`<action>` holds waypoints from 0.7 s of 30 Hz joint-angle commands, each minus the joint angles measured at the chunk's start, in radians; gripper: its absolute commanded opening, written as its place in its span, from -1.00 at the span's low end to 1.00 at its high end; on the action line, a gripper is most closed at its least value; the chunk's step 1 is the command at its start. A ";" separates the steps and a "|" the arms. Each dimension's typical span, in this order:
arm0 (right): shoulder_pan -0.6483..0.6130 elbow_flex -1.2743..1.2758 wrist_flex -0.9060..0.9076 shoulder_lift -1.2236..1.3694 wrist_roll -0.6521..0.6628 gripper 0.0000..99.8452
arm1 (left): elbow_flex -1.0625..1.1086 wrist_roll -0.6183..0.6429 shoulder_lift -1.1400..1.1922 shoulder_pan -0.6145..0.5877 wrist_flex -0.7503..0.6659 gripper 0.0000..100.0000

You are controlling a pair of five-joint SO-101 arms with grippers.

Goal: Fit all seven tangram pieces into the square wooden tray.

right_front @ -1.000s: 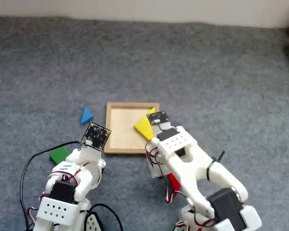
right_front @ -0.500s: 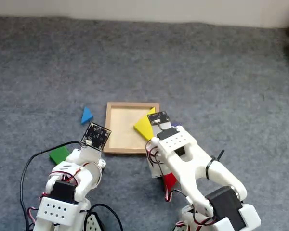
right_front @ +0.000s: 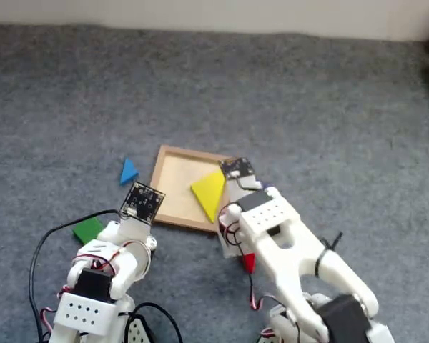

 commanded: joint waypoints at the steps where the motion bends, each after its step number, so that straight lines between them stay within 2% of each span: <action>1: 0.007 -0.004 0.047 -0.088 0.017 -0.80 | 0.028 -0.008 -0.008 -0.004 0.000 -0.99; 5: 0.010 -0.008 0.097 -0.137 0.074 -0.80 | 0.028 -0.008 -0.008 -0.004 0.000 -0.99; 11: 0.010 -0.013 0.088 -0.196 0.072 -0.80 | 0.028 -0.008 -0.008 -0.004 0.000 -0.99; 17: 0.004 -0.012 0.088 -0.194 0.069 -0.45 | 0.028 -0.008 -0.008 -0.004 0.000 -0.99; 21: -0.018 -0.005 0.088 -0.194 0.069 -0.41 | 0.028 -0.008 -0.008 -0.004 0.000 -0.99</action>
